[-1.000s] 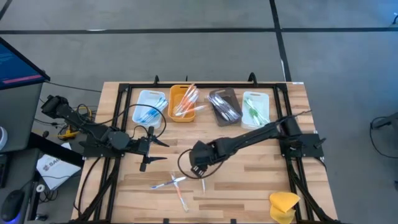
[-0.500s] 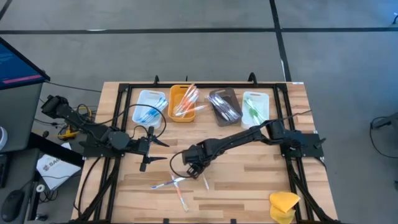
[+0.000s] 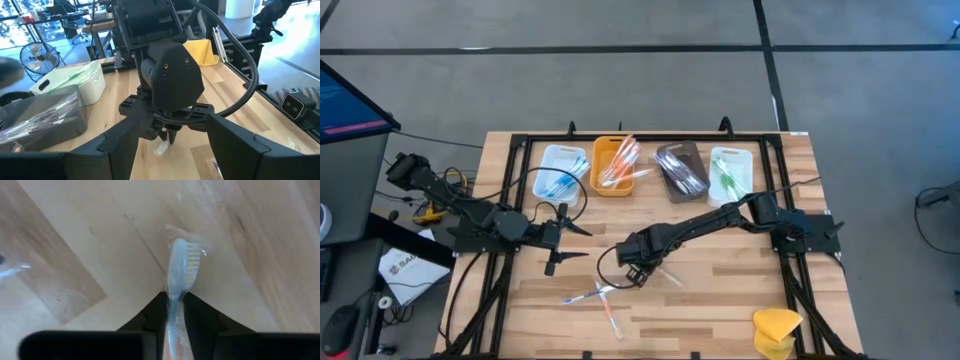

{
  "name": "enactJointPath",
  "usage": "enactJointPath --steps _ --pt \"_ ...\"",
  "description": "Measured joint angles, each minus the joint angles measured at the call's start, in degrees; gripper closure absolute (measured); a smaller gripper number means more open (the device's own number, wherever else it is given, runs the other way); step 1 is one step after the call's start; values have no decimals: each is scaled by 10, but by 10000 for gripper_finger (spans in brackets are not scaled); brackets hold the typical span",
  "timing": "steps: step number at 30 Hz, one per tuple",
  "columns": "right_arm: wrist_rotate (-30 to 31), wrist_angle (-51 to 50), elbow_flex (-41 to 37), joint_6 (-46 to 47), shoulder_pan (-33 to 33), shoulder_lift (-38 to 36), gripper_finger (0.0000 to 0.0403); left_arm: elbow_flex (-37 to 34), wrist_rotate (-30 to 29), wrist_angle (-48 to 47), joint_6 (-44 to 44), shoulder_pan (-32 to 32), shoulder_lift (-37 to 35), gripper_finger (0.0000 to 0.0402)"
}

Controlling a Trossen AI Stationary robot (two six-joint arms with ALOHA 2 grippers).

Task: Pick & Place Toothbrushes
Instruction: Put the orange toothbrush into the yellow bin

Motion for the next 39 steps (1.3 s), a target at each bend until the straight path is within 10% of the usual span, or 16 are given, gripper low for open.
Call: enactJointPath --steps 22,39 --pt "162 -119 -2 7 49 -27 398 0 -26 1 32 0 0 179" --pt "531 -92 -1 37 191 -191 398 0 17 99 39 8 34 179"
